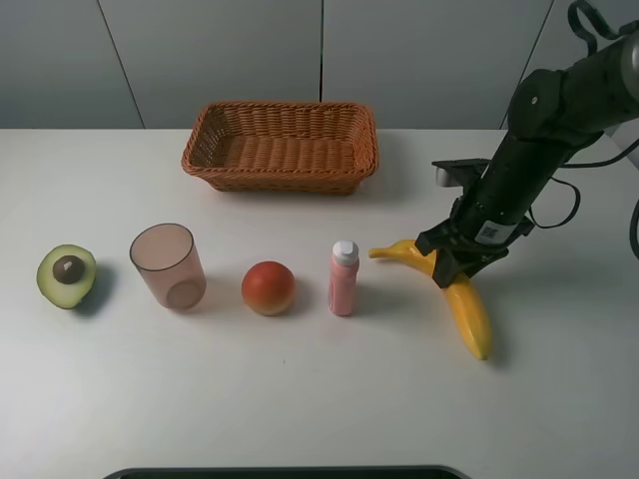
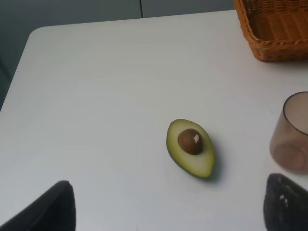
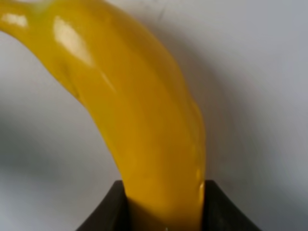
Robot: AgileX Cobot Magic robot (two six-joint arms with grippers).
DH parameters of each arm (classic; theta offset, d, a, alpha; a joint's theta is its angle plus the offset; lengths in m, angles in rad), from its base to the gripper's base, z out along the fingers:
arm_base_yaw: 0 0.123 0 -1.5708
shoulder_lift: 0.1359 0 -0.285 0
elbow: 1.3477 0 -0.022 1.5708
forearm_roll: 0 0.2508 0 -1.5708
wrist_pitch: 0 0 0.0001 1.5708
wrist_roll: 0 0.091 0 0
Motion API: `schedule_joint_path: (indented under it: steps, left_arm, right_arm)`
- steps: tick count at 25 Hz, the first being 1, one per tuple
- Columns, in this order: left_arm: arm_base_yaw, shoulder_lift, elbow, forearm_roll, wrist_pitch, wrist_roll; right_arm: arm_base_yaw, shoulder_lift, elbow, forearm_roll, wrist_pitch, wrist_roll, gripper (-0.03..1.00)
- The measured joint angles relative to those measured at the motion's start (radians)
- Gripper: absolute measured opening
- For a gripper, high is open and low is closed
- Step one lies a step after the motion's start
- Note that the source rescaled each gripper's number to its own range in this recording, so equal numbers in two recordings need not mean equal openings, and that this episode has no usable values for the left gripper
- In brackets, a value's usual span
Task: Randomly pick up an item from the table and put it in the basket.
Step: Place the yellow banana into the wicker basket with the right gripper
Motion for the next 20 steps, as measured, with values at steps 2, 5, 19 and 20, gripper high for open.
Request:
schedule_joint_path:
  steps: [2,5,19,20]
  left_arm:
    - [0.000,0.000,0.000,0.000,0.000,0.000]
    - [0.000,0.000,0.000,0.000,0.000,0.000]
    - [0.000,0.000,0.000,0.000,0.000,0.000]
    - [0.000,0.000,0.000,0.000,0.000,0.000]
  right_arm:
    - [0.000,-0.032,-0.035,-0.036,0.028,0.005,0.02]
    - [0.000,-0.119,-0.120,-0.103,0.044,0.015,0.02]
    - [0.029,-0.167,-0.517,-0.130,-0.199,-0.364,0.02]
    - [0.045,-0.150,-0.530,-0.125,-0.232,-0.400,0.02]
